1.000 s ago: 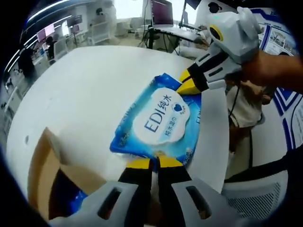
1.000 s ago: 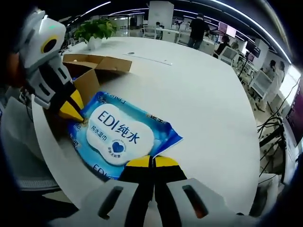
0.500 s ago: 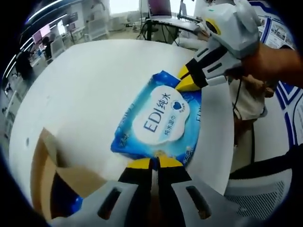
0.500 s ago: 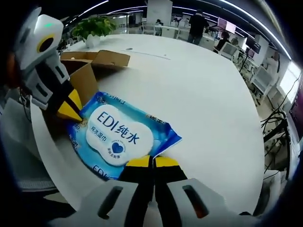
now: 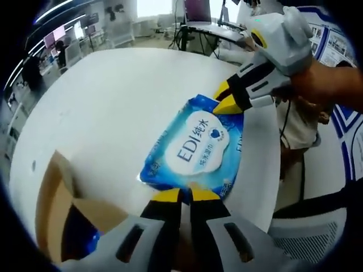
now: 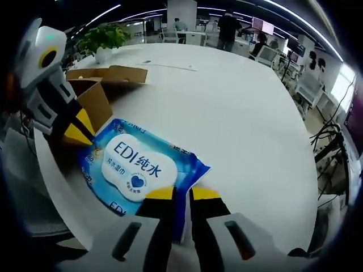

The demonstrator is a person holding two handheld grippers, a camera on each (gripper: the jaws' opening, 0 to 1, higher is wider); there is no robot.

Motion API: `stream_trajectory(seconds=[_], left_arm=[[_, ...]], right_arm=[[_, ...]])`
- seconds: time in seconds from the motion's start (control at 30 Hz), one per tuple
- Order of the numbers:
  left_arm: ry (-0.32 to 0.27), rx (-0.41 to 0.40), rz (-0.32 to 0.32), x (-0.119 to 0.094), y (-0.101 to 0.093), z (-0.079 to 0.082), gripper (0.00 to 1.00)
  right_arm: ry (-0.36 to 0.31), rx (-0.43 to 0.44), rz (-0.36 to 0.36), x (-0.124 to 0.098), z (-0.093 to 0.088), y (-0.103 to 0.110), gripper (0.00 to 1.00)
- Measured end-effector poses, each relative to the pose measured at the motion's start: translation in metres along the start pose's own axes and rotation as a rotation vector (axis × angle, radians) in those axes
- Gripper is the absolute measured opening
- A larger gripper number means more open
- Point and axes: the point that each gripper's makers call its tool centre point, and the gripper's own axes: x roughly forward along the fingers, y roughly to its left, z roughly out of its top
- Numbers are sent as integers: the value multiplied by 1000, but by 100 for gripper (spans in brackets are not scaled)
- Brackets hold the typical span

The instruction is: Operate the shoe box by opening the lid, removing the specified soft item, and placing it in the target area until the item is outside and the box remains undamaged.

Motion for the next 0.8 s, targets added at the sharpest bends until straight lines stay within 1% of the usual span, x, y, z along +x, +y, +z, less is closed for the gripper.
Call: stream_trajectory(seconds=[0.03, 0.07, 0.17, 0.27, 0.3, 0.53, 0.7, 0.8], left_arm=[[2, -3, -5, -2, -1, 0, 2], [-34, -6, -9, -7, -2, 6, 2], [-78, 2, 8, -17, -1, 14, 6], [-123, -8, 7, -28, -1, 18, 7], [-124, -7, 9, -30, 0, 17, 7], [-145, -35, 28, -47, 7, 7, 8], [-158, -53, 44, -60, 10, -1, 8], [-165, -60, 51, -72, 11, -8, 8]], right_arm=[[-6, 11, -3, -2, 1, -1, 9], [-11, 10, -6, -3, 3, -1, 10], [-30, 15, -18, -10, 9, -1, 13], [-42, 9, -28, -16, 15, 1, 12], [-55, 6, -30, -18, 18, 1, 12], [-78, -15, -40, -27, 34, 10, 13], [-93, -32, -40, -33, 46, 24, 12], [-98, -43, -39, -38, 52, 32, 11]])
